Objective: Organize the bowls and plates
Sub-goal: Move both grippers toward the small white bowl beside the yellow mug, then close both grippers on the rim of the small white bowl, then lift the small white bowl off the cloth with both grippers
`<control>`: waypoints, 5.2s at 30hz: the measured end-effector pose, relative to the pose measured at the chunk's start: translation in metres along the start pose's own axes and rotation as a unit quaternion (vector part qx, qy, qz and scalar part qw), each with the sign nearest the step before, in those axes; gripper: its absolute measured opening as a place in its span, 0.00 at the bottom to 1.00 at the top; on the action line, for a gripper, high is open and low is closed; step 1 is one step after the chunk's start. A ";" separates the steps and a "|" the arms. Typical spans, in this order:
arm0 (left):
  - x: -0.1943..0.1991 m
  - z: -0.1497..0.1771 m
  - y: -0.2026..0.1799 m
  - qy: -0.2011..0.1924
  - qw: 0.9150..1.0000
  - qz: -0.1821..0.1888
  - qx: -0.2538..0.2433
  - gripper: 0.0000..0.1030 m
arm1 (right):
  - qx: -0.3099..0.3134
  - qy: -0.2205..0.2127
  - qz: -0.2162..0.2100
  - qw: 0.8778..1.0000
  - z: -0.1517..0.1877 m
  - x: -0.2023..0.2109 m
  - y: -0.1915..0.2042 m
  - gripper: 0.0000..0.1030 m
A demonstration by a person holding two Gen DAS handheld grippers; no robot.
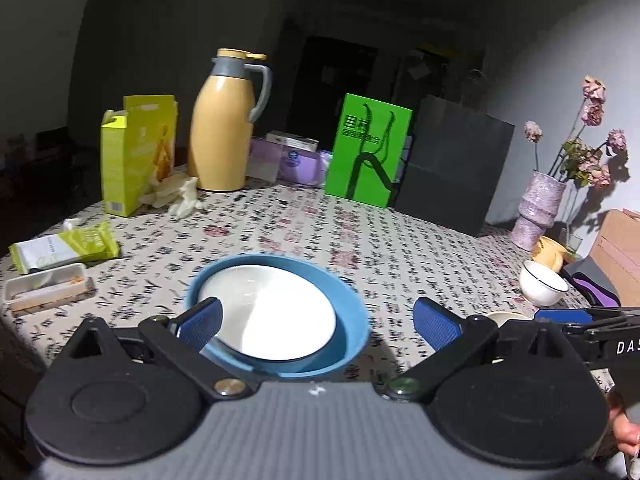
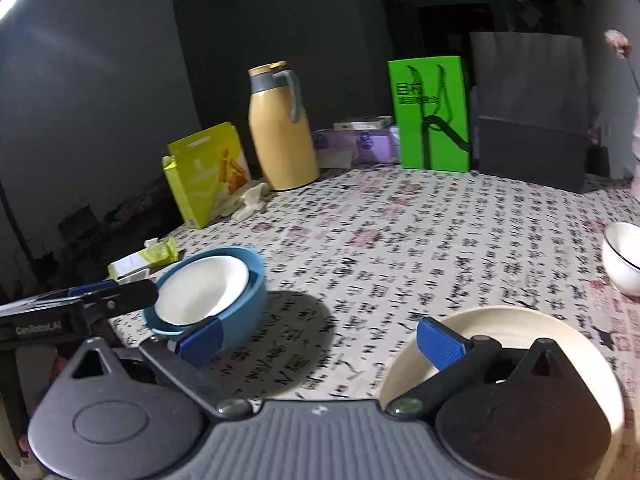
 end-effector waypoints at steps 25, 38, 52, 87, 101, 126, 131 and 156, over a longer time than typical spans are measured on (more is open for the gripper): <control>-0.064 -0.045 -0.119 0.013 0.994 0.093 -0.061 1.00 | -0.031 -0.068 0.074 0.994 -0.032 0.053 -0.124 1.00; -0.110 -0.064 -0.196 0.040 0.987 0.145 -0.064 1.00 | -0.049 -0.087 0.090 0.991 -0.051 0.073 -0.183 1.00; -0.157 -0.094 -0.248 0.078 0.982 0.163 -0.050 1.00 | -0.072 -0.094 0.118 0.986 -0.093 0.073 -0.238 1.00; -0.335 -0.101 -0.338 0.230 0.970 0.081 0.012 1.00 | -0.252 -0.027 0.110 0.961 -0.129 -0.006 -0.393 0.98; -0.357 -0.077 -0.346 0.240 0.965 0.108 0.003 0.93 | -0.254 0.020 0.129 0.958 -0.121 -0.029 -0.397 0.58; -0.354 -0.073 -0.348 0.226 0.965 0.134 -0.004 0.34 | -0.257 0.028 0.117 0.959 -0.113 -0.041 -0.394 0.21; -0.350 -0.073 -0.354 0.213 0.966 0.148 -0.018 0.21 | -0.254 0.025 0.118 0.960 -0.113 -0.041 -0.393 0.21; -0.344 -0.073 -0.365 0.197 0.969 0.136 -0.056 0.17 | -0.239 0.017 0.137 0.961 -0.112 -0.045 -0.388 0.18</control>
Point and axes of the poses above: each gripper's, at about its wrist camera, not at the fingertips, and x roughly against the way its jaws point, y to its left, z to its underside, the point moved 1 cm from there along -x, roughly the way its jaws point, and after that the axes turned 11 degrees about -x, right-handed, at the moved point
